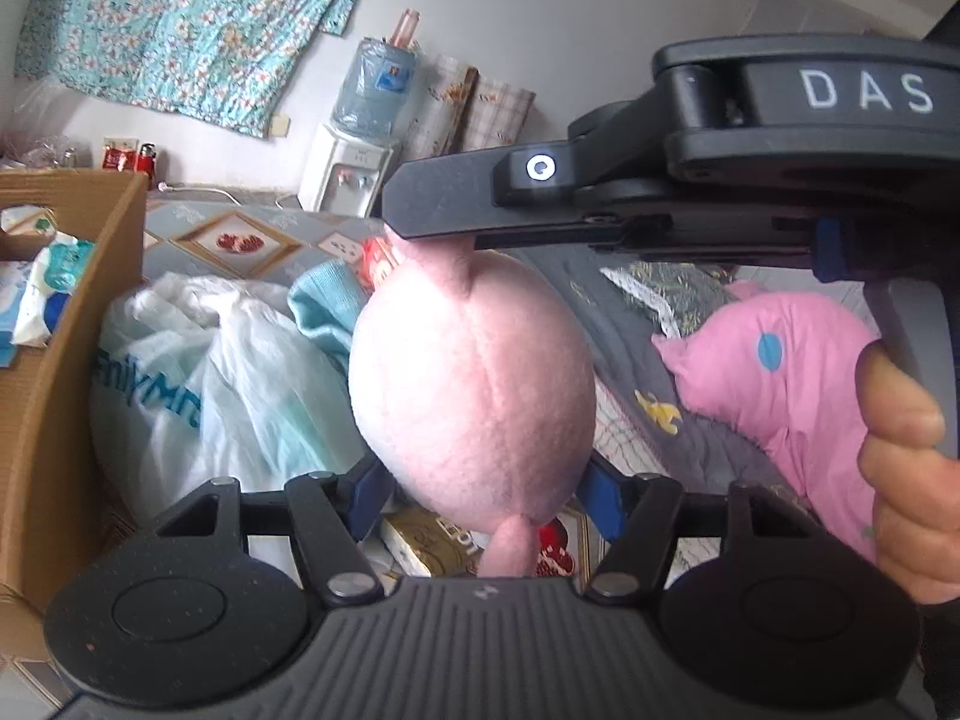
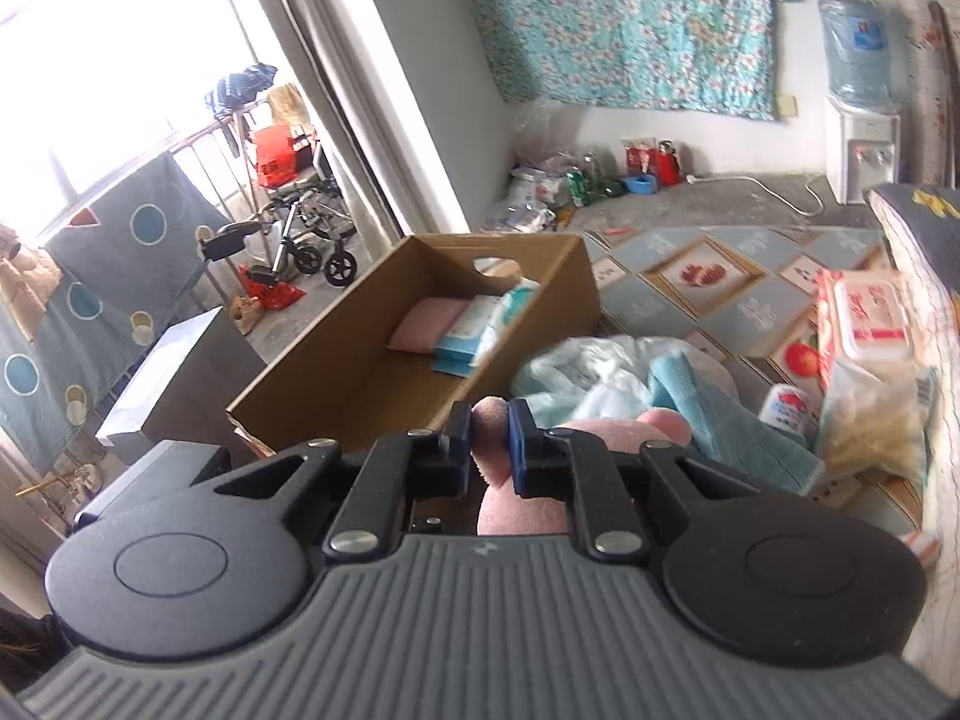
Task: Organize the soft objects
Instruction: 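Carry the plush toy with the right tool over the cardboard box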
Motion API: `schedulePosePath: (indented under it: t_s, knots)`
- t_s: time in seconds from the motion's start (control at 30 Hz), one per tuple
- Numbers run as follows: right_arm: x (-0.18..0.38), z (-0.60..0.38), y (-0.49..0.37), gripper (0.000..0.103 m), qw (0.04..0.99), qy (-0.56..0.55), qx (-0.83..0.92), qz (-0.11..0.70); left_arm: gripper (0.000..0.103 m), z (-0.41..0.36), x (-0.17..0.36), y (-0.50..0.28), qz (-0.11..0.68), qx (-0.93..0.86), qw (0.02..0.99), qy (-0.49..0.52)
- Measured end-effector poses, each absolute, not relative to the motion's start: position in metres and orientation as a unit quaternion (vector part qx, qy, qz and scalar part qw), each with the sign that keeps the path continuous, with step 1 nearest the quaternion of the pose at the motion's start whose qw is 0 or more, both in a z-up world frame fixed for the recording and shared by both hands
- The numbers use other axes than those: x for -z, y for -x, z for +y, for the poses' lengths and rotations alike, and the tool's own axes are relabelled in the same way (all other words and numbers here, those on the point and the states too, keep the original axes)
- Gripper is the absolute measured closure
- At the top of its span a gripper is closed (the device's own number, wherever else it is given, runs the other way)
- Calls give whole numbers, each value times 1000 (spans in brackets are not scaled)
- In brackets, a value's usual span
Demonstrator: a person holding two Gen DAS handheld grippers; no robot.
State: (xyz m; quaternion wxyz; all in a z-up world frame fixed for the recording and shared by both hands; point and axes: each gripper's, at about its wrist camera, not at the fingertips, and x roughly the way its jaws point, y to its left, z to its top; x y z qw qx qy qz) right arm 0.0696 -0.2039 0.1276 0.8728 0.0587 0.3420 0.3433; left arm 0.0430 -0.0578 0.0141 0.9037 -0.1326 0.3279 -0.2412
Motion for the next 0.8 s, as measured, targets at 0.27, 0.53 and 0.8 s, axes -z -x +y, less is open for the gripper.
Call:
schedulePosePath:
  t_s: [0.27,0.53,0.8]
  knots:
    - [-194,-113,-91,92,843,-29,-452,289,37,14,-72,-43,260,142,944,143]
    - [-203,-23,-156,92,803,-36,-516,296,37,81,-83,-87,263,26,954,139]
    - [-134,32,-262,92,753,-97,-525,385,37,125,-41,-159,338,-32,931,134]
